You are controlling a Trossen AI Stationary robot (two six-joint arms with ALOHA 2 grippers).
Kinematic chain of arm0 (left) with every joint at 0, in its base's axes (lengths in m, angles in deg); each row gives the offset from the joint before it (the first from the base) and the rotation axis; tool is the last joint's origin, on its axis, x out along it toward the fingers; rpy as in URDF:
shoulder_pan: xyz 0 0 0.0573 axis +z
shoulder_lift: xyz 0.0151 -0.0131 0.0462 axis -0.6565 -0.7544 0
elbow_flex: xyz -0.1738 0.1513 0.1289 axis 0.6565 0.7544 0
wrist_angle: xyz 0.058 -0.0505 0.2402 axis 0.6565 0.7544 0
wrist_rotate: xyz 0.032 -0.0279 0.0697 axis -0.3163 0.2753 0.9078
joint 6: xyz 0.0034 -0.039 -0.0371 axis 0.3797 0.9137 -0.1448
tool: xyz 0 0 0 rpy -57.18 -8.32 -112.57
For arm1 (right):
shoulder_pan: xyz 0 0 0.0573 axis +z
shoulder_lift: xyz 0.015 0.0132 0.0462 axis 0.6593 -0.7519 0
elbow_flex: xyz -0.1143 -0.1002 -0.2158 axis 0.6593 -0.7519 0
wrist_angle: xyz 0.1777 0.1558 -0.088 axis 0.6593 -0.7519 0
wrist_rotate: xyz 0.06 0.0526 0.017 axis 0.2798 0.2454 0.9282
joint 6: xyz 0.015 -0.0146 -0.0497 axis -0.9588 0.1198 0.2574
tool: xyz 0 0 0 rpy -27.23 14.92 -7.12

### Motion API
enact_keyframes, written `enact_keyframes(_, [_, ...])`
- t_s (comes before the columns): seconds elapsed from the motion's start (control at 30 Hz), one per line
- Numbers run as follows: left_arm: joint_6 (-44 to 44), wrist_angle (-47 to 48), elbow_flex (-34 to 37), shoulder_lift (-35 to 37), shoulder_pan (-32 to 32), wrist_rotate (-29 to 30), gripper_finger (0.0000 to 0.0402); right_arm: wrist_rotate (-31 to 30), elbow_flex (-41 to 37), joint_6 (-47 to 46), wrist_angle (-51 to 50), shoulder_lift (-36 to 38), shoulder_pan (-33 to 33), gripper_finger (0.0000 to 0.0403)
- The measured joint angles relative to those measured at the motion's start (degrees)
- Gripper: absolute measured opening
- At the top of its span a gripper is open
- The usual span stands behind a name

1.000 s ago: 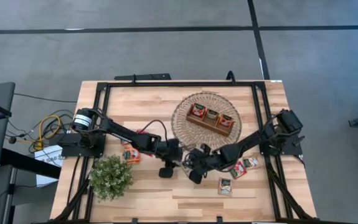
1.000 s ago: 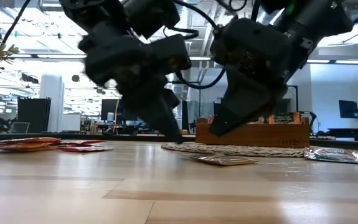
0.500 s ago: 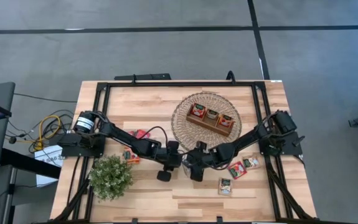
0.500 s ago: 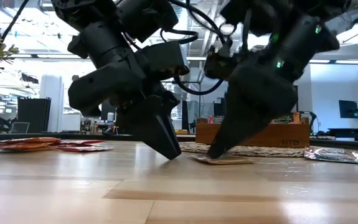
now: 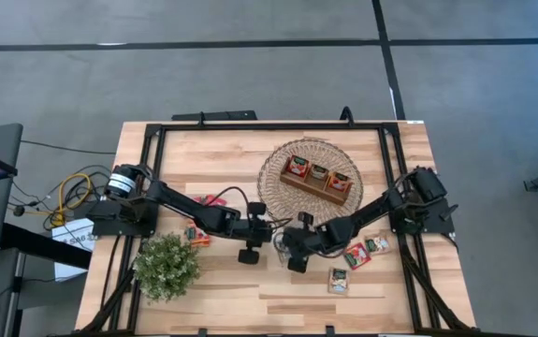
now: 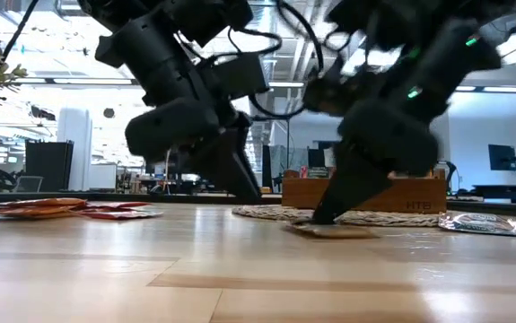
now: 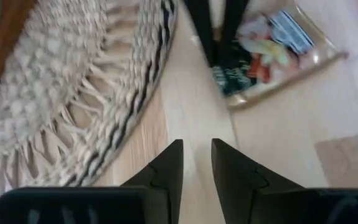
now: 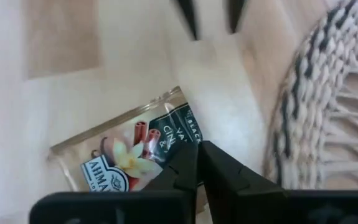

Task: Pick & Place Tea
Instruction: Put the brown tea bag into the middle section of the wooden organizer

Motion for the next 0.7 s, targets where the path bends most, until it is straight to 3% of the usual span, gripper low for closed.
enact_keyframes(0.2, [-0.5, -9.4, 3.7, 0.9, 0.3, -0.1, 0.0076, -8.7, 0.1, 0.0, -2.4, 3.4, 4.1, 0.0002])
enact_keyframes(0.37, [0.4, -17.5, 5.9, 0.9, 1.1, -7.6, 0.0083, -14.2, 0.1, -0.1, -2.0, 5.1, 7.4, 0.0001])
enact_keyframes(0.5, [2.7, -23.3, 7.3, 0.9, 1.6, -12.2, 0.0114, -16.8, 0.1, -0.1, -2.2, 5.4, 8.0, 0.0001])
enact_keyframes(0.7, [7.8, -24.6, 7.5, 0.9, 2.7, -14.3, 0.0174, -18.6, 0.1, -0.1, -3.7, 5.4, 7.9, 0.0000])
